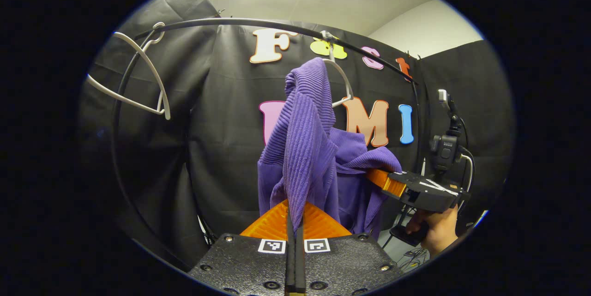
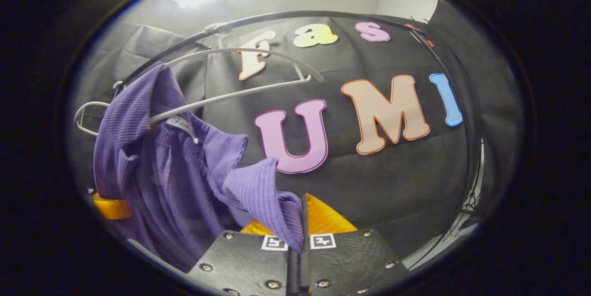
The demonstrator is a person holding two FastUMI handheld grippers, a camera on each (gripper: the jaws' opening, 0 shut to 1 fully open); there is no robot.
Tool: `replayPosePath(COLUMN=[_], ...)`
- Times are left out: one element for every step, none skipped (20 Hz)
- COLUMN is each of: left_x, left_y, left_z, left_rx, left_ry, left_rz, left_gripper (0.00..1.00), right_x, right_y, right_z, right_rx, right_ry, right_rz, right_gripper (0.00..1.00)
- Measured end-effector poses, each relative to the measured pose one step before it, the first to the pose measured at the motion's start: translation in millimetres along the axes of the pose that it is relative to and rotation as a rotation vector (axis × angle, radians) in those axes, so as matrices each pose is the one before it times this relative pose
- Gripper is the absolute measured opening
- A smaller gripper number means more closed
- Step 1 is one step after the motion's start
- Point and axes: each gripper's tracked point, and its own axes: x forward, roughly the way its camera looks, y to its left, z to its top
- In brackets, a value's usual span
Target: Grasp the clothes on the hanger with both hands and then place them into the laundry hamper below.
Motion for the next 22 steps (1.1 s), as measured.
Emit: replayPosePath(left_x=[0.42, -1.72, -1.95, -5.57, -3.87, -0.54, 0.12, -1.30, -2.16, -4.59, -1.41, -1.14, -0.96, -1.74, -0.09, 0.59, -0.11, -1.22, -0.32, -1.02, 3.90, 3.33], left_y=[3.42, 9.67, 7.95, 4.32, 2.15, 4.21, 1.44, -2.09, -3.45, -0.95, 0.61, 2.71, 1.35, -0.09, 0.57, 1.90, 1.26, -5.05, -8.39, -2.06, 0.59, -0.69], left_z=[-2.63, -2.08, 4.93, 1.74, 0.06, -3.83, -8.40, -10.64, -6.92, -5.45, -8.93, -12.86, -10.29, -8.26, -0.32, 0.27, -1.94, -10.20, -15.46, -12.06, -2.63, 0.79], left_rx=[-0.00033, -0.01782, -0.01812, -0.02100, -0.01087, 0.01561, 0.01959, 0.00157, -0.01134, -0.00870, 0.00002, -0.00644, -0.00069, 0.00253, 0.01050, 0.01206, 0.00071, -0.01292, -0.01898, 0.00675, 0.02326, 0.01774], left_ry=[0.00396, -0.00164, -0.02246, -0.02518, -0.00656, 0.00506, 0.01854, 0.01822, 0.01460, 0.00938, 0.01903, 0.02103, 0.02409, 0.00771, -0.01885, -0.00964, 0.00696, 0.02058, 0.03311, 0.01990, -0.01332, -0.01558], left_rz=[0.01394, 0.02839, 0.01818, -0.00090, 0.00218, 0.01061, 0.00409, -0.00932, -0.01084, -0.00320, -0.00386, 0.00173, 0.00199, 0.00360, -0.00747, 0.01485, 0.00106, -0.01368, -0.01740, 0.00464, 0.00922, 0.00651], left_gripper=[0.00, 0.01, 0.00, 0.01, 0.00, 0.00, 0.00, 0.00, 0.01, 0.00, 0.00, 0.00, 0.00, 0.01, 0.01, 0.01, 0.00, 0.00, 0.00, 0.00, 0.01, 0.00], right_x=[-3.45, -3.61, -4.31, -2.73, -3.42, -2.42, -1.75, -2.66, -2.90, -2.95, -2.66, -2.80, -5.01, -5.35, -5.52, -7.05, -3.13, -9.44, -6.33, -1.71, -1.23, -0.20], right_y=[2.78, 0.56, 0.01, 1.03, -1.16, -1.55, 0.12, 1.26, 1.29, 1.66, -0.31, -0.79, -1.15, -1.26, -3.49, 5.78, -1.71, -3.19, -2.45, 0.23, -0.98, -1.34], right_z=[-1.99, -0.03, 1.93, 1.74, 2.40, 2.45, -0.90, -0.53, -1.39, -1.48, -4.21, -5.05, -4.74, -0.74, 2.42, -5.79, 3.25, 1.66, 1.28, 1.19, 0.04, -1.67], right_rx=[-0.00607, -0.00178, 0.00366, 0.00300, -0.00317, -0.00267, 0.00125, 0.00378, 0.00477, 0.00265, -0.00587, -0.00594, 0.00446, 0.00813, 0.00936, 0.00861, 0.00813, 0.00211, 0.00067, -0.00437, -0.01250, -0.01193], right_ry=[0.00211, -0.00074, -0.00334, -0.00044, -0.00550, -0.00736, -0.00011, -0.00181, -0.00032, -0.00079, 0.00577, 0.01029, 0.00576, -0.00681, -0.01402, -0.01265, -0.00664, -0.00395, -0.00417, -0.00427, 0.00123, 0.00354], right_rz=[0.00786, 0.00060, -0.00012, 0.00343, -0.00643, -0.00608, -0.00299, -0.00441, -0.00191, -0.00064, -0.00302, -0.00453, -0.00210, -0.00564, -0.01475, -0.01101, -0.00907, -0.01090, -0.00666, 0.00095, -0.00515, -0.00019], right_gripper=[0.08, 0.08, 0.08, 0.08, 0.08, 0.08, 0.08, 0.08, 0.08, 0.08, 0.08, 0.08, 0.08, 0.08, 0.08, 0.08, 0.08, 0.08, 0.08, 0.08, 0.08, 0.08])
